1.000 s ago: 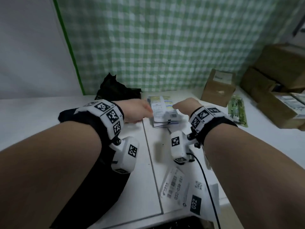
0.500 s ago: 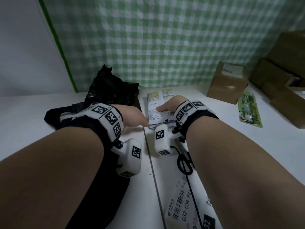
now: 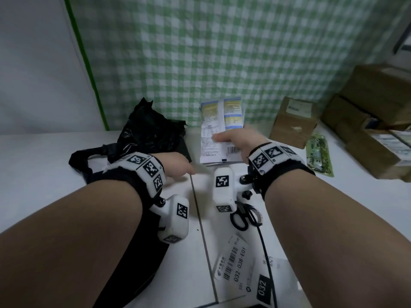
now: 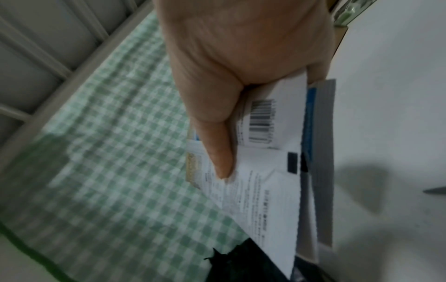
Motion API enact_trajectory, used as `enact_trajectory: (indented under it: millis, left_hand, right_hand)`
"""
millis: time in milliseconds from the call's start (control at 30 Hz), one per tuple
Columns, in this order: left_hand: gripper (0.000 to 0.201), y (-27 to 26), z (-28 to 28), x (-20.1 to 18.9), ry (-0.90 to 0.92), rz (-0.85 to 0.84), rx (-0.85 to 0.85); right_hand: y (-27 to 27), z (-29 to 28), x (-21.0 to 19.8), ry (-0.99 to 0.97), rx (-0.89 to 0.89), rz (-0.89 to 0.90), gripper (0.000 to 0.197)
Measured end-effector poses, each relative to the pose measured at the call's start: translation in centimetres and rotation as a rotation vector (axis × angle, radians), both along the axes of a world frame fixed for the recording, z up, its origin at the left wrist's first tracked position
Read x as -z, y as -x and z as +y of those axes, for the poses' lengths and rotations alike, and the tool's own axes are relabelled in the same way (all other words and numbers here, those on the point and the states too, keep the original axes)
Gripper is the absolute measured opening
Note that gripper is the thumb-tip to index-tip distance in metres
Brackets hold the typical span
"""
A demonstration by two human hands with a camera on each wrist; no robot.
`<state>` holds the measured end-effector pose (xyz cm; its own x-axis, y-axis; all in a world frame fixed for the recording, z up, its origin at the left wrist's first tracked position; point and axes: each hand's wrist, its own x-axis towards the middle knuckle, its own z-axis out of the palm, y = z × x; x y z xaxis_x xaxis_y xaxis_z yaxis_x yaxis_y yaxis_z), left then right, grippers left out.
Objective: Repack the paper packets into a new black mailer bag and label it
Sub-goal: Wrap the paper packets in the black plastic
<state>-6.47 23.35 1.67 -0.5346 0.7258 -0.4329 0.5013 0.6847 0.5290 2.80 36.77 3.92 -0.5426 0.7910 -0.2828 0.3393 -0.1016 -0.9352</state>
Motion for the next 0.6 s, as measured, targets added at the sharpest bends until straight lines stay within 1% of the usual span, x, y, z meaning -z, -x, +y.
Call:
enact_trajectory:
  millis: [67, 100, 133, 200, 233, 267, 300, 333, 400, 433, 467, 533, 600]
  left_hand:
    - [0.008, -0.2, -0.7, -0.9, -0.108, -0.116, -0.078]
    - [0.007, -0.3, -1.1, -1.5, -0.188, -0.201, -0.118]
    - [0.018, -0.4, -1.5, -2.1, -0.276, -0.302, -0.151]
    - [0.055, -0.6, -2.4, -3.5, -0.443, -0.490, -0.206]
    - [0.067, -1.0, -3.0, -4.5, -0.505, -0.557, -0.209]
    - [0.075, -1.4, -3.6, -5.4, -0.552, -0.608, -0.197]
    - [0.078, -1.9, -4.2, -6.3, -0.591, -0.644, -0.179]
    - [0.076, -2.3, -4.8, -6.9, -0.632, -0.668, -0.162]
    - [0.058, -3.5, -6.1, -8.0, -0.697, -0.680, -0.131]
    - [0.051, -4.1, -6.7, -8.4, -0.712, -0.673, -0.107]
    - [0.049, -4.7, -7.3, -8.5, -0.720, -0.667, -0.072]
    - [0.054, -5.7, -8.7, -8.4, -0.740, -0.678, -0.024]
    - [0.062, -6.7, -10.1, -7.8, -0.777, -0.705, -0.034]
  right_hand:
    - [-1.3, -1.1, -1.6, 0.033, -0.037, 0.124, 0.037]
    - [-1.9, -1.7, -2.2, 0.037, -0.068, 0.175, 0.033]
    - [-2.4, -2.4, -2.7, 0.035, -0.098, 0.215, 0.032]
    - [-3.2, -3.9, -3.4, 0.038, -0.132, 0.276, 0.037]
    - [-3.6, -4.6, -3.6, 0.041, -0.133, 0.299, 0.043]
    - [-4.1, -5.3, -3.8, 0.040, -0.136, 0.321, 0.047]
    - [-4.6, -5.9, -3.9, 0.033, -0.143, 0.342, 0.048]
    - [-5.1, -6.6, -3.9, 0.025, -0.159, 0.361, 0.048]
    - [-6.1, -8.0, -3.8, 0.012, -0.217, 0.387, 0.044]
    - [-6.6, -8.8, -3.8, 0.008, -0.254, 0.398, 0.044]
    - [-7.1, -9.7, -3.7, 0.003, -0.285, 0.406, 0.046]
    - [-8.1, -11.5, -3.5, 0.001, -0.327, 0.423, 0.052]
    - [-9.0, -13.0, -2.8, -0.004, -0.357, 0.424, 0.056]
